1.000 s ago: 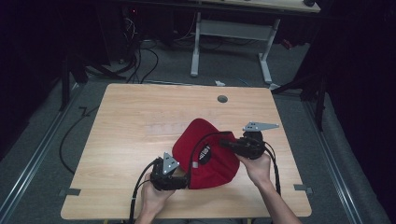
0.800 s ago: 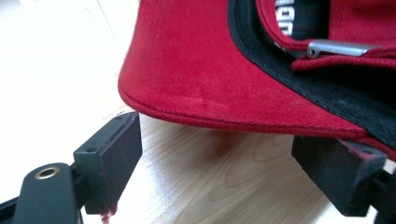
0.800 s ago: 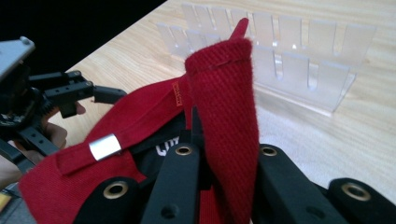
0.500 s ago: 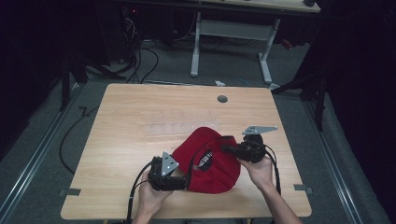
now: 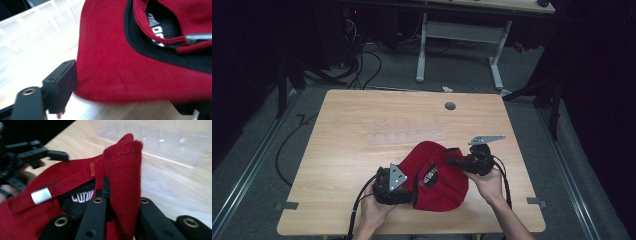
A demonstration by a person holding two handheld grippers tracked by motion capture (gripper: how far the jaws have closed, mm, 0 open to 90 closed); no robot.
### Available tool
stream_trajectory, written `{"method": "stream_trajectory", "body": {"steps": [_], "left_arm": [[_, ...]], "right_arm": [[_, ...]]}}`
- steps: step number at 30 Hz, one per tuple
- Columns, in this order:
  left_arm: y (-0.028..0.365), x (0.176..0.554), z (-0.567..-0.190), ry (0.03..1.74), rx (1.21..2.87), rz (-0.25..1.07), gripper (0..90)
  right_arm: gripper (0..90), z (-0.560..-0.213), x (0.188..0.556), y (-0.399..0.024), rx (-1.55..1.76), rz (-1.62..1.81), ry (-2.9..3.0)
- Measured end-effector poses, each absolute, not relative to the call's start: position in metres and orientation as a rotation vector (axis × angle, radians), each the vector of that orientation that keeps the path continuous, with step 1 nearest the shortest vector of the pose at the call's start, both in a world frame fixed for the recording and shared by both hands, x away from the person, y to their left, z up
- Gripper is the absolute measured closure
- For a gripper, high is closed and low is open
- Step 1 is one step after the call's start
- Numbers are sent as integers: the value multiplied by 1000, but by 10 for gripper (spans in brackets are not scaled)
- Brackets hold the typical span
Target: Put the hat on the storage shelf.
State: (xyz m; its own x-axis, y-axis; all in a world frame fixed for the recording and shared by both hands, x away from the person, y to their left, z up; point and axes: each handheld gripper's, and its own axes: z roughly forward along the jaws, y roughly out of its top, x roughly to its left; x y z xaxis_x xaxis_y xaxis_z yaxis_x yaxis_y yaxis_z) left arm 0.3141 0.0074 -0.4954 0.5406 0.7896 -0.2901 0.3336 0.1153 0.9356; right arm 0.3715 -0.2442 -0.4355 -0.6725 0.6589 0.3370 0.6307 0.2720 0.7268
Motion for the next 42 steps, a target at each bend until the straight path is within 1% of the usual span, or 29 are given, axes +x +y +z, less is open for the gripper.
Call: {"method": "stream_trajectory", "body": {"steps": [4,5,7,8,9,11,12,13,17,18,19,25,30,36,37,42], "left_arm": [[7,313,-493,999,1485,442,270],[8,312,-493,987,1488,437,310],[8,312,-493,980,1490,435,353],[7,311,-493,977,1482,430,353],[7,311,-493,973,1483,423,388],[9,311,-492,969,1486,402,452],[9,312,-492,972,1488,383,452],[10,312,-491,977,1482,363,488],[13,312,-487,971,1475,324,544],[13,311,-486,970,1471,311,581],[14,310,-483,962,1474,293,597],[15,306,-476,921,1514,277,664],[16,302,-468,888,1543,273,715],[20,302,-462,880,1550,253,750],[21,302,-461,879,1555,250,769],[27,304,-459,886,1567,243,827]], "right_arm": [[847,-435,370,-237,1230,1383,2501],[846,-436,371,-238,1244,1396,2503],[844,-436,371,-239,1246,1397,2510],[844,-436,371,-239,1246,1397,2510],[842,-436,371,-239,1245,1392,2510],[834,-436,370,-239,1251,1398,2505],[834,-436,370,-239,1251,1398,2505],[822,-437,370,-239,1237,1406,2501],[814,-437,370,-240,1224,1411,2506],[811,-437,369,-241,1225,1419,2505],[808,-437,369,-241,1218,1423,2503],[783,-438,370,-242,1215,1449,2486],[737,-440,371,-241,1221,1482,2471],[642,-440,376,-242,1243,1536,2460],[611,-443,377,-245,1272,1552,2446],[594,-441,378,-253,1297,1585,2401]]}}
